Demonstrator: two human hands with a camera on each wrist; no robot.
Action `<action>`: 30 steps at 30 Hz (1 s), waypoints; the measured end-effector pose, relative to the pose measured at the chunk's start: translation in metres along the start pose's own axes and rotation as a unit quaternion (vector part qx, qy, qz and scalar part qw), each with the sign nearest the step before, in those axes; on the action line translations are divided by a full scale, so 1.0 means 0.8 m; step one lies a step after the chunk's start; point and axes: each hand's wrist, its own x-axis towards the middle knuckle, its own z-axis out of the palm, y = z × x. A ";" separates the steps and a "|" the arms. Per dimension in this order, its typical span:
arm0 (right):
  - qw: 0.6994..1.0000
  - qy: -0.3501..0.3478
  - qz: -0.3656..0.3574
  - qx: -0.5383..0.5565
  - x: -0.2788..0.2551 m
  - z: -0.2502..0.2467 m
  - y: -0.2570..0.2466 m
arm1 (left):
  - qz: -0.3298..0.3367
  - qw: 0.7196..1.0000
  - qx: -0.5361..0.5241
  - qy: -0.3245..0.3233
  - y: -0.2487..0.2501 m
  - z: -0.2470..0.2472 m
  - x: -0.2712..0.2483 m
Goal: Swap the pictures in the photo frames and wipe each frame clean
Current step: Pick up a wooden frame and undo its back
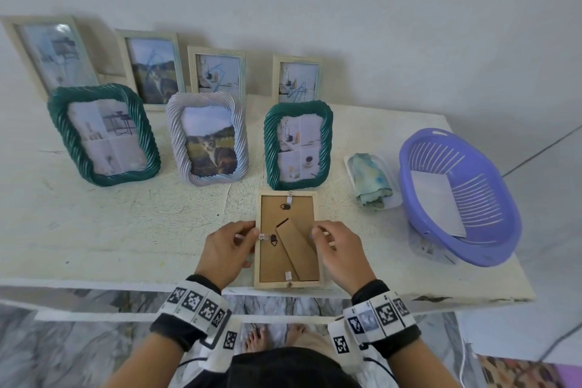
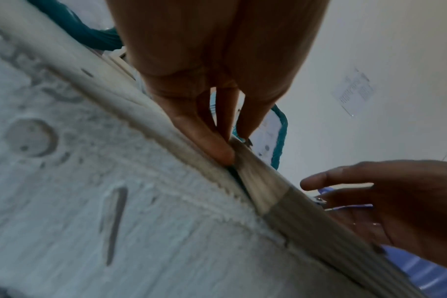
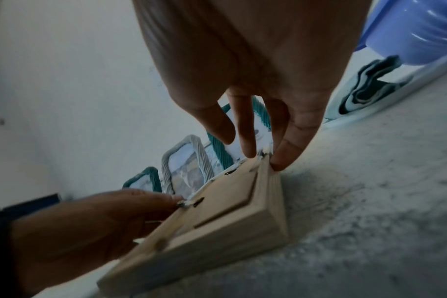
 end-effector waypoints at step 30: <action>0.982 -0.124 -0.033 -0.142 0.017 -0.008 0.008 | 0.052 0.981 0.186 0.022 0.002 0.019 0.027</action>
